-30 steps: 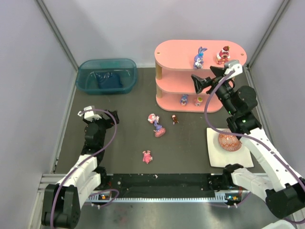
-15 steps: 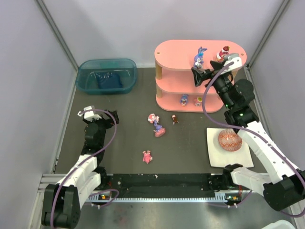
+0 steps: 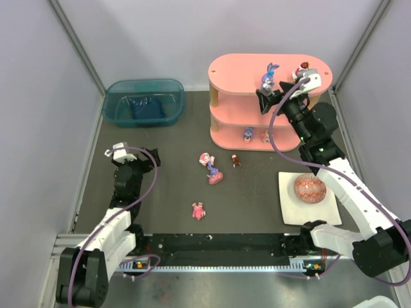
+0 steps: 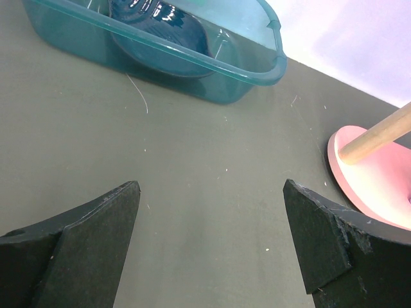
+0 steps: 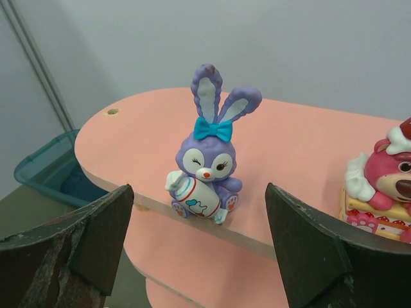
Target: Place and organize the plastic toys onto the shelf
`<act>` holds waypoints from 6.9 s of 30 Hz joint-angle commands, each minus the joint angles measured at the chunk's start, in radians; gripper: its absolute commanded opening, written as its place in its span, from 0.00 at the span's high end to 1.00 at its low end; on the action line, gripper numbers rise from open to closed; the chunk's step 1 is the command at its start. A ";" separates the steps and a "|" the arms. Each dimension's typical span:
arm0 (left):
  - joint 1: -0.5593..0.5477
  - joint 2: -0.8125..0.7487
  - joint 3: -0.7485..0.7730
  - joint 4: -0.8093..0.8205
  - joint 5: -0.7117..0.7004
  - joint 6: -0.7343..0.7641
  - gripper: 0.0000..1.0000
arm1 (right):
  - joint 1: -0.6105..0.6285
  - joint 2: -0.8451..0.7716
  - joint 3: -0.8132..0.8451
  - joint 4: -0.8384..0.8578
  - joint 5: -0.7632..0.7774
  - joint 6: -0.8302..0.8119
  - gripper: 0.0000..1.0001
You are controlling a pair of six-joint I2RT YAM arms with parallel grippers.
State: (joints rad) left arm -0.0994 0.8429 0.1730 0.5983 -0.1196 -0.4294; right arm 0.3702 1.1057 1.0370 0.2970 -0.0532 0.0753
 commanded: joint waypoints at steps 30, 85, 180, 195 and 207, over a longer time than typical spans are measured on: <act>0.007 0.007 -0.003 0.049 0.011 -0.008 0.01 | -0.024 0.080 0.086 0.045 -0.013 0.015 0.36; 0.009 0.007 -0.003 0.049 0.009 -0.009 0.01 | 0.036 0.129 0.118 0.011 0.222 0.038 0.73; 0.015 0.002 -0.009 0.052 0.017 -0.015 0.01 | 0.110 -0.039 0.064 -0.145 0.303 0.060 0.10; 0.017 -0.008 -0.012 0.054 0.035 -0.006 0.01 | 0.110 -0.504 -0.163 -0.288 0.567 0.080 0.03; 0.017 -0.039 0.034 0.047 0.084 0.053 0.01 | 0.111 -0.600 -0.281 -0.424 0.636 0.138 0.01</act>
State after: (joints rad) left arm -0.0875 0.8055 0.1730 0.5991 -0.0750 -0.4160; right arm 0.4740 0.4988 0.7731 -0.0879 0.5644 0.1761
